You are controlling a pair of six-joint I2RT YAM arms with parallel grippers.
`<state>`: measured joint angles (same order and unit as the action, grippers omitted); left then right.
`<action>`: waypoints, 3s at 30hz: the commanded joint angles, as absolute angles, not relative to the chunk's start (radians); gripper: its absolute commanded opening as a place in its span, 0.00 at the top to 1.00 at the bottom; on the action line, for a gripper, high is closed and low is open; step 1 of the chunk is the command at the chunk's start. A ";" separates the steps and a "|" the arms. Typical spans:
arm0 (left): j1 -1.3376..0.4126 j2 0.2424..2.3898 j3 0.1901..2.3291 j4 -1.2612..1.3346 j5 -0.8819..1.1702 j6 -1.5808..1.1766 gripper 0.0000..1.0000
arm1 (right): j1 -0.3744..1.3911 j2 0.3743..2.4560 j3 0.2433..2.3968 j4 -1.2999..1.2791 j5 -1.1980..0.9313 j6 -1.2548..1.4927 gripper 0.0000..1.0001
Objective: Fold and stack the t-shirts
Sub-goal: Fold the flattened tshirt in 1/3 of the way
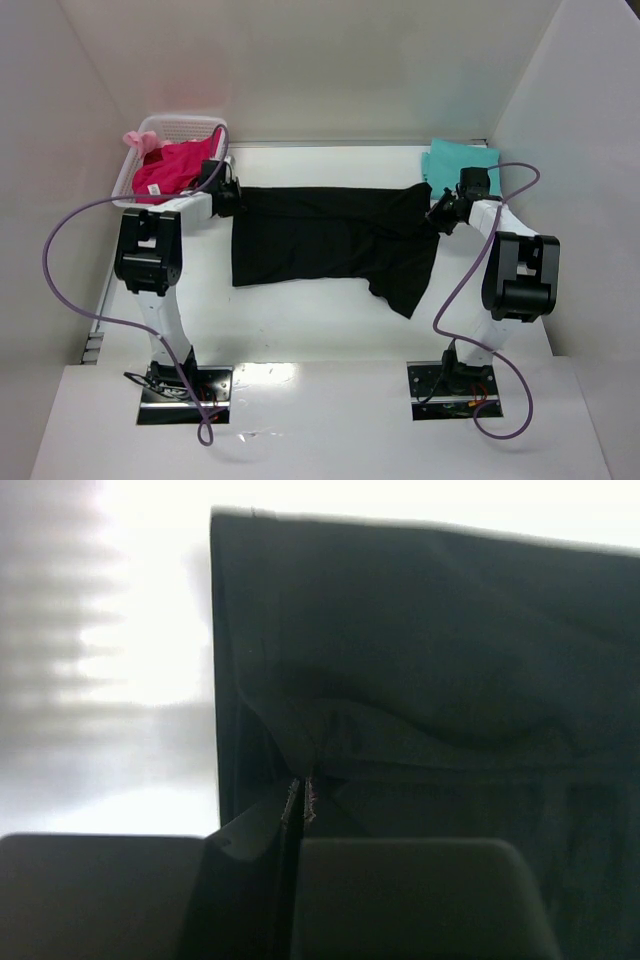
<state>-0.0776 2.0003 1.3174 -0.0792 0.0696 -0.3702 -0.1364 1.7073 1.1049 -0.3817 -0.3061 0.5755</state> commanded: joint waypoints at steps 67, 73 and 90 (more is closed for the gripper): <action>-0.101 2.026 1.485 -0.054 0.216 -0.325 0.18 | -0.143 2.046 1.532 -0.264 -0.242 0.428 0.33; -0.101 2.092 1.555 -0.087 0.166 -0.337 0.24 | -0.143 2.118 1.578 -0.273 -0.248 0.428 0.42; -0.101 2.152 1.575 -0.067 0.104 -0.388 0.64 | -0.143 2.080 1.548 -0.264 -0.200 0.439 0.79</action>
<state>-0.1024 2.1391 1.5433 -0.1020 0.1272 -0.3733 -0.1364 2.1353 1.5352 -0.2985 -0.2428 0.4519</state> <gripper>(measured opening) 0.362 0.237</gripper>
